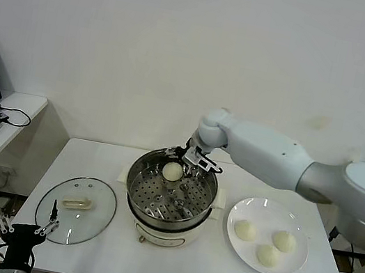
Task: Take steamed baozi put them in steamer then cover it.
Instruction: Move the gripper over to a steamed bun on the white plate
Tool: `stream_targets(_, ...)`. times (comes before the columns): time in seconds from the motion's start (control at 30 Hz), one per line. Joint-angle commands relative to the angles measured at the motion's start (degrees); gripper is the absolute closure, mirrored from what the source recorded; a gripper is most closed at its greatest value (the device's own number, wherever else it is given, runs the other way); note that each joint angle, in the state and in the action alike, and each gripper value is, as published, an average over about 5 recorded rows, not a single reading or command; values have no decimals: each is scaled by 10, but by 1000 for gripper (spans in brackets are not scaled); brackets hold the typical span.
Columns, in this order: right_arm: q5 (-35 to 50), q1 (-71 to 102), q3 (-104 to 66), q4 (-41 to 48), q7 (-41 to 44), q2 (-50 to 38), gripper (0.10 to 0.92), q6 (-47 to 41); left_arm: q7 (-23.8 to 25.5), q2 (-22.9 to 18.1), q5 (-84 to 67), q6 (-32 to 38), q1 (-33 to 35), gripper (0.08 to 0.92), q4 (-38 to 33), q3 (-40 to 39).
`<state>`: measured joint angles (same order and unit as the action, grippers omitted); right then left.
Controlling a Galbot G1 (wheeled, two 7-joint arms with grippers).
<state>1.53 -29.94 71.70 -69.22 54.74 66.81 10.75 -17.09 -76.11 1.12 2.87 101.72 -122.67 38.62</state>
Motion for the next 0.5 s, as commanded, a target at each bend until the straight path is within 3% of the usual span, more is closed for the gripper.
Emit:
stream_targets(0.03, 153, -78, 8, -135, 50, -115, 202, -217, 3, 2, -1, -4, 1, 177, -7, -3)
stream_targets(0.23, 177, -96, 7, -225, 44, -234, 203, -298, 7, 10, -4, -13, 3, 177, -15, -3)
stream_targets(0.5, 101, -49, 8, -274, 40, -397, 203, -313, 8, 21, -14, -16, -4, 177, -12, -3)
